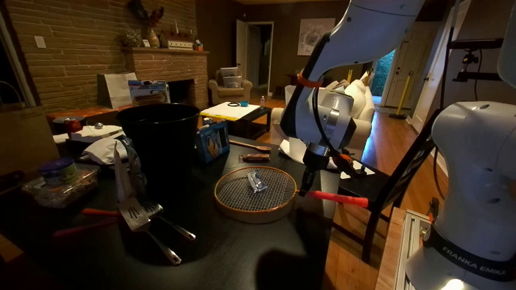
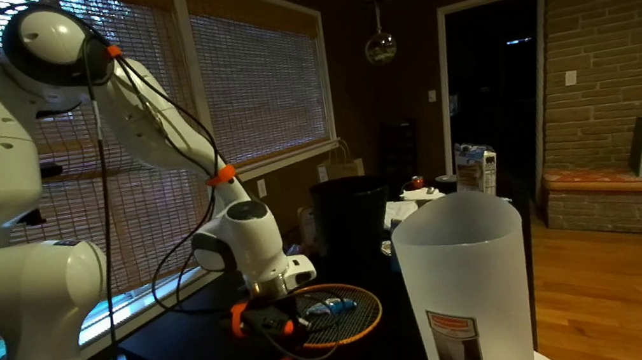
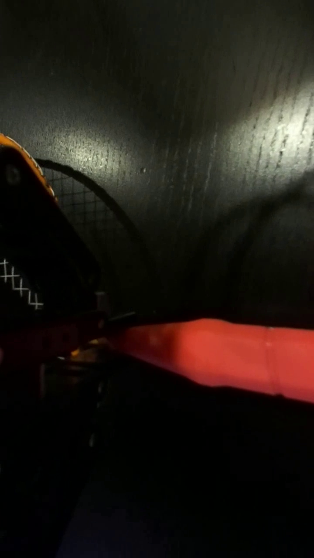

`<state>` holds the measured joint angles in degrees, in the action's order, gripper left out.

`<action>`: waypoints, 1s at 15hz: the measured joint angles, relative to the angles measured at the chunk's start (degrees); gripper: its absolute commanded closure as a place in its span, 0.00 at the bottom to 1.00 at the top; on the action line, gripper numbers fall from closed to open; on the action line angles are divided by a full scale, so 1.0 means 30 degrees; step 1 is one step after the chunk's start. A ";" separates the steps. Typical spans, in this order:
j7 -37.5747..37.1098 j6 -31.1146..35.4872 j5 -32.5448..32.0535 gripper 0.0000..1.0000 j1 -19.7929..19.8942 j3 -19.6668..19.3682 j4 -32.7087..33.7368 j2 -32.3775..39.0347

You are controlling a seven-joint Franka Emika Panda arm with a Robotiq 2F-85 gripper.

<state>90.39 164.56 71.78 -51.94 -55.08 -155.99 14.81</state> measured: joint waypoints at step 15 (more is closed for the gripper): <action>-0.2489 0.0741 -0.5199 0.97 -0.0689 -0.1762 -0.0372 -0.1358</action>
<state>82.92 166.78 56.19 -54.01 -60.37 -157.11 10.74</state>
